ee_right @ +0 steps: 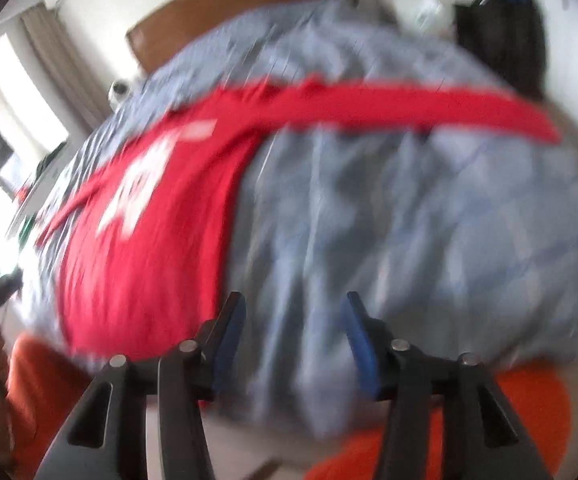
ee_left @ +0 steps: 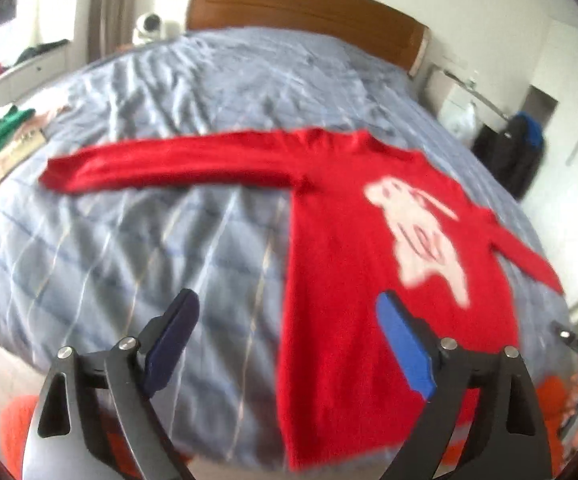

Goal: Fold small clothes

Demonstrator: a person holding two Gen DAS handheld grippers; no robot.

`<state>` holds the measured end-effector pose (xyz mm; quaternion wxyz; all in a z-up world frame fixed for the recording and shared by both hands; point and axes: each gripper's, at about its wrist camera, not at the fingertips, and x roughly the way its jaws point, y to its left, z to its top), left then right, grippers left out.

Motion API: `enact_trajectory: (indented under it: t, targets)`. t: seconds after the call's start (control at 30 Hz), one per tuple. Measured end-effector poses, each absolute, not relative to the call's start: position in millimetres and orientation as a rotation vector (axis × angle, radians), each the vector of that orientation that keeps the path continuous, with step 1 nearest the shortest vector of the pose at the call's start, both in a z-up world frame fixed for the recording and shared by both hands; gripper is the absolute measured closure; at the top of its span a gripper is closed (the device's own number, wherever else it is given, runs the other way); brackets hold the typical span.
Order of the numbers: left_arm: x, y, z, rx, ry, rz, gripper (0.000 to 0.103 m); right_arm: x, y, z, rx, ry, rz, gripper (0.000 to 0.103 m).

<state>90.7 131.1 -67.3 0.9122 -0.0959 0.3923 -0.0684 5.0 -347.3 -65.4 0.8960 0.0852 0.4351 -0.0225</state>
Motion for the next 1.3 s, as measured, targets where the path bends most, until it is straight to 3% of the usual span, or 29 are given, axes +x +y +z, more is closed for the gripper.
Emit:
enact_trajectory:
  t: [0.27, 0.53, 0.7, 0.93, 1.3]
  targets:
    - [103, 153, -122, -0.176, 0.829, 0.039, 0.012, 12, -357, -89, 0.143, 0.76, -0.175, 0.052]
    - [106, 151, -117, -0.158, 0.783, 0.064, 0.008, 10, -379, -93, 0.23, 0.76, -0.189, 0.049]
    - [106, 146, -118, -0.112, 0.785, 0.075, 0.004, 13, -412, -80, 0.411, 0.723, -0.167, 0.049]
    - [109, 148, -122, -0.106, 0.808, 0.1, 0.003, 24, -530, -60, 0.833, 0.567, -0.293, 0.049]
    - [117, 167, -133, -0.239, 0.847, 0.163, 0.003, 59, -623, -95, 1.194, 0.515, -0.233, 0.051]
